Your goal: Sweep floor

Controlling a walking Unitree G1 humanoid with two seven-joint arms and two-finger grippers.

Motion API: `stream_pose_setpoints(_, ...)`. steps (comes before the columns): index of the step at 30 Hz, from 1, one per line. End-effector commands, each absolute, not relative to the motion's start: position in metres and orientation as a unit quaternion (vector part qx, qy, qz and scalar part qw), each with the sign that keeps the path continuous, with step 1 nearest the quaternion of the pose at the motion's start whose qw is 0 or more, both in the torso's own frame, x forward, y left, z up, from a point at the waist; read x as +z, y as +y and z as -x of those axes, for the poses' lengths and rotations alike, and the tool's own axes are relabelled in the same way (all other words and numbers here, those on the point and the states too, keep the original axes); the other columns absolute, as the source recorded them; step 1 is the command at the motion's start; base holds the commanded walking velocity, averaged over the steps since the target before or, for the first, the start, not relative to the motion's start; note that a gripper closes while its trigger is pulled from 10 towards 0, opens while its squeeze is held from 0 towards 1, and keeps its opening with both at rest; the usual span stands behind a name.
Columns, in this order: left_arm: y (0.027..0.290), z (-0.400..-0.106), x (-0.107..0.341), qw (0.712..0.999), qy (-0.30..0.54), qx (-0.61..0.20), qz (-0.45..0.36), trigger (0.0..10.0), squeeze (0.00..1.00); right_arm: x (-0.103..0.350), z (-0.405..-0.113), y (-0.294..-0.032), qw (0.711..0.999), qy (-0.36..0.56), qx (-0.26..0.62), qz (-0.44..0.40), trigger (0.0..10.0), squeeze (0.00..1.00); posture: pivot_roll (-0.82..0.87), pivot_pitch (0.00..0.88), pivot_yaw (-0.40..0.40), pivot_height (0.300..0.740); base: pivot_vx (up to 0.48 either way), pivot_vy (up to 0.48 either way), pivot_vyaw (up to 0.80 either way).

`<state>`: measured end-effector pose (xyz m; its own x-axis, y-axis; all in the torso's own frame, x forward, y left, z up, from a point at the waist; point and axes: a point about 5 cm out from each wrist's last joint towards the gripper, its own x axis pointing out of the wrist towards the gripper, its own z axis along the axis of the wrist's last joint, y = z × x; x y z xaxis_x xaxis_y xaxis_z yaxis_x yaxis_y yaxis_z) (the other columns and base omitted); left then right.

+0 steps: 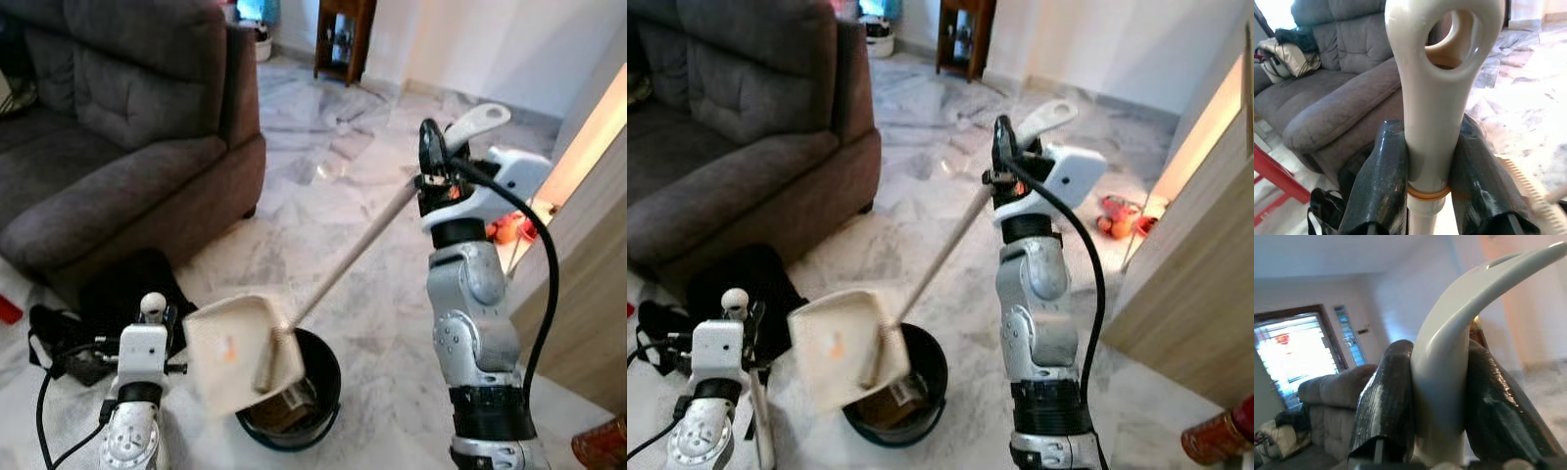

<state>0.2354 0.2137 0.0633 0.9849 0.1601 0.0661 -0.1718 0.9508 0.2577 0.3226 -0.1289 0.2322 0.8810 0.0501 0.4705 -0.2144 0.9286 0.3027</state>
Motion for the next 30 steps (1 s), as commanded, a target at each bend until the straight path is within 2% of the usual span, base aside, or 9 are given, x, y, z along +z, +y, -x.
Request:
stream_pose_setpoints(1, 0.211, -0.239, 0.072, 0.986, -0.046, 0.078, -0.141, 10.0, 0.0, 0.25, -0.318, -0.133, 0.944, -0.274, 0.066, -0.174, 10.0, 0.0, 0.18, 0.043, -0.007, 0.74, 0.307, 0.0, 0.0)
stream_pose_setpoints(8, 0.211, -0.239, 0.074, 0.986, -0.049, 0.079, -0.14, 10.0, 0.0, 0.25, -0.318, -0.132, 0.944, -0.273, 0.067, -0.174, 10.0, 0.0, 0.18, 0.055, -0.005, 0.74, 0.303, 0.0, 0.0)
stream_pose_setpoints(21, 0.212, -0.238, 0.077, 0.985, -0.059, 0.077, -0.14, 10.0, 0.0, 0.253, -0.318, -0.123, 0.943, -0.282, 0.079, -0.16, 10.0, 0.0, 0.17, 0.068, 0.001, 0.74, 0.0, 0.0, 0.0)
stream_pose_setpoints(30, 0.213, -0.238, 0.077, 0.985, -0.06, 0.08, -0.144, 10.0, 0.0, 0.258, -0.311, -0.108, 0.939, -0.307, 0.106, -0.117, 10.0, 0.0, 0.17, 0.06, 0.003, 0.74, 0.0, 0.0, 0.0)
